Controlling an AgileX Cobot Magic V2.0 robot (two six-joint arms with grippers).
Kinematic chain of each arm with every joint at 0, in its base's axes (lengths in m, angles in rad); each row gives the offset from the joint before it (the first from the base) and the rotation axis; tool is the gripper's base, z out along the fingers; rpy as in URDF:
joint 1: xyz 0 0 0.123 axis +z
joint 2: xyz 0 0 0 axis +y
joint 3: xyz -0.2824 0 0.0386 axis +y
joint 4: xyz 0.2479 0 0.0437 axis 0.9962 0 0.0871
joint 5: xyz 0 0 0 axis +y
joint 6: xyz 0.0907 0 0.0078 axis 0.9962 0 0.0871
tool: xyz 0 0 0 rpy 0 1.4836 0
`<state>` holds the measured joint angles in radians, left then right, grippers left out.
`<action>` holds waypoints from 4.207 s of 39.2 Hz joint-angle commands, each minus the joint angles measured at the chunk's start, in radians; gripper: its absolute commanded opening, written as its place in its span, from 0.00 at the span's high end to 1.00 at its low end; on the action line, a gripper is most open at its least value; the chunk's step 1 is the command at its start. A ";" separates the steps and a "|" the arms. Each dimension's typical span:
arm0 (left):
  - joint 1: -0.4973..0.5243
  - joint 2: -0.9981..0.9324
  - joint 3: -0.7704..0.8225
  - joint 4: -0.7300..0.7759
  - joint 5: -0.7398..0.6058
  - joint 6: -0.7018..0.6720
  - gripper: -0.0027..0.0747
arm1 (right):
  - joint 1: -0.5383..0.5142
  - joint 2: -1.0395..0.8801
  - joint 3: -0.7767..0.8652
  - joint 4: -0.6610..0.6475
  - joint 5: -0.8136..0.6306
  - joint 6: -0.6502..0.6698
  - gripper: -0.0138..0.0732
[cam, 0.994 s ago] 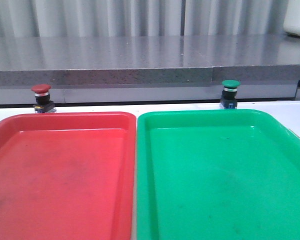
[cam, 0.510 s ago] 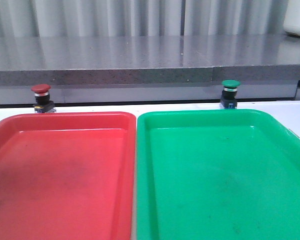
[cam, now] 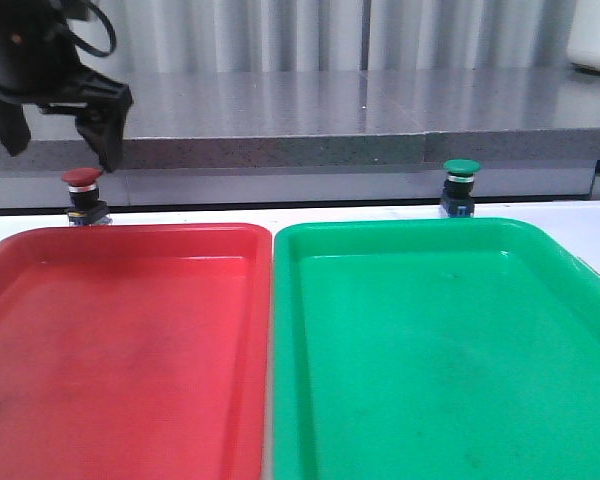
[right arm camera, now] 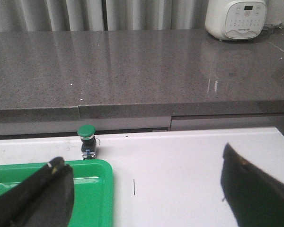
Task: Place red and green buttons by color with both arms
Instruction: 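Lower the left gripper over the red-capped button and close on it, then lift the red-capped button with the left gripper and lower into red tray, then open the left gripper and raise it away from the button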
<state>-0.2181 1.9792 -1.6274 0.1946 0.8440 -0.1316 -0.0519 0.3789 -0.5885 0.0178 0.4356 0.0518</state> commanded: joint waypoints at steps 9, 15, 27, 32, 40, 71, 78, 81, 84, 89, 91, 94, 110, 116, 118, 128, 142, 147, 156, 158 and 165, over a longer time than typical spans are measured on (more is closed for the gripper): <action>0.044 0.148 -0.284 -0.091 0.031 0.065 0.10 | -0.006 0.015 -0.034 -0.006 -0.078 -0.003 0.10; 0.045 0.171 -0.292 -0.107 0.028 0.084 0.10 | -0.006 0.015 -0.034 -0.006 -0.078 -0.003 0.10; 0.080 0.177 -0.292 -0.128 0.051 0.084 0.10 | -0.006 0.015 -0.034 -0.006 -0.078 -0.003 0.10; 0.088 0.177 -0.292 -0.132 0.049 0.084 0.12 | -0.006 0.015 -0.034 -0.006 -0.078 -0.003 0.10; 0.089 0.177 -0.292 -0.143 0.052 0.089 0.37 | -0.006 0.015 -0.034 -0.006 -0.078 -0.003 0.10; 0.089 0.060 -0.292 -0.157 0.073 0.099 0.93 | -0.006 0.015 -0.034 -0.006 -0.078 -0.003 0.10; 0.089 -0.016 -0.290 -0.164 0.116 0.099 0.93 | -0.006 0.015 -0.034 -0.006 -0.078 -0.003 0.10; 0.085 -0.048 -0.260 -0.195 0.135 0.099 0.91 | -0.006 0.015 -0.034 -0.006 -0.078 -0.003 0.10; 0.074 -0.083 -0.191 -0.220 0.112 0.099 0.88 | -0.006 0.015 -0.034 -0.006 -0.078 -0.003 0.10; 0.040 -0.175 -0.015 -0.220 0.014 0.099 0.83 | -0.006 0.015 -0.034 -0.006 -0.078 -0.003 0.10; 0.023 -0.210 0.047 -0.220 -0.018 0.099 0.82 | -0.006 0.015 -0.034 -0.006 -0.078 -0.003 0.10; -0.003 -0.273 0.155 -0.220 -0.065 0.099 0.82 | -0.006 0.015 -0.034 -0.006 -0.078 -0.003 0.10; -0.153 -0.404 0.509 -0.220 -0.176 0.089 0.82 | -0.006 0.015 -0.034 -0.006 -0.078 -0.003 0.10; -0.196 -0.401 0.538 -0.214 -0.200 0.068 0.82 | -0.006 0.015 -0.034 -0.006 -0.078 -0.003 0.10; -0.207 -0.401 0.540 -0.211 -0.191 0.063 0.82 | -0.006 0.015 -0.034 -0.006 -0.078 -0.003 0.10; -0.255 -0.370 0.591 -0.089 -0.212 -0.033 0.82 | -0.006 0.015 -0.034 -0.006 -0.078 -0.003 0.10; -0.257 -0.363 0.598 -0.074 -0.226 -0.061 0.60 | -0.006 0.015 -0.034 -0.006 -0.078 -0.003 0.10; -0.257 -0.363 0.598 -0.078 -0.226 -0.061 0.40 | -0.006 0.015 -0.034 -0.006 -0.078 -0.003 0.10; -0.257 -0.396 0.598 -0.106 -0.227 -0.061 0.18 | -0.006 0.015 -0.034 -0.006 -0.078 -0.003 0.10; -0.260 -0.412 0.598 -0.115 -0.234 -0.059 0.18 | -0.006 0.015 -0.034 -0.006 -0.078 -0.003 0.10; -0.265 -0.507 0.598 -0.127 -0.239 -0.059 0.18 | -0.006 0.015 -0.034 -0.006 -0.078 -0.003 0.10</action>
<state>-0.4744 1.5642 -1.0078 0.0785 0.6436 -0.1819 -0.0519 0.3789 -0.5885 0.0178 0.4356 0.0518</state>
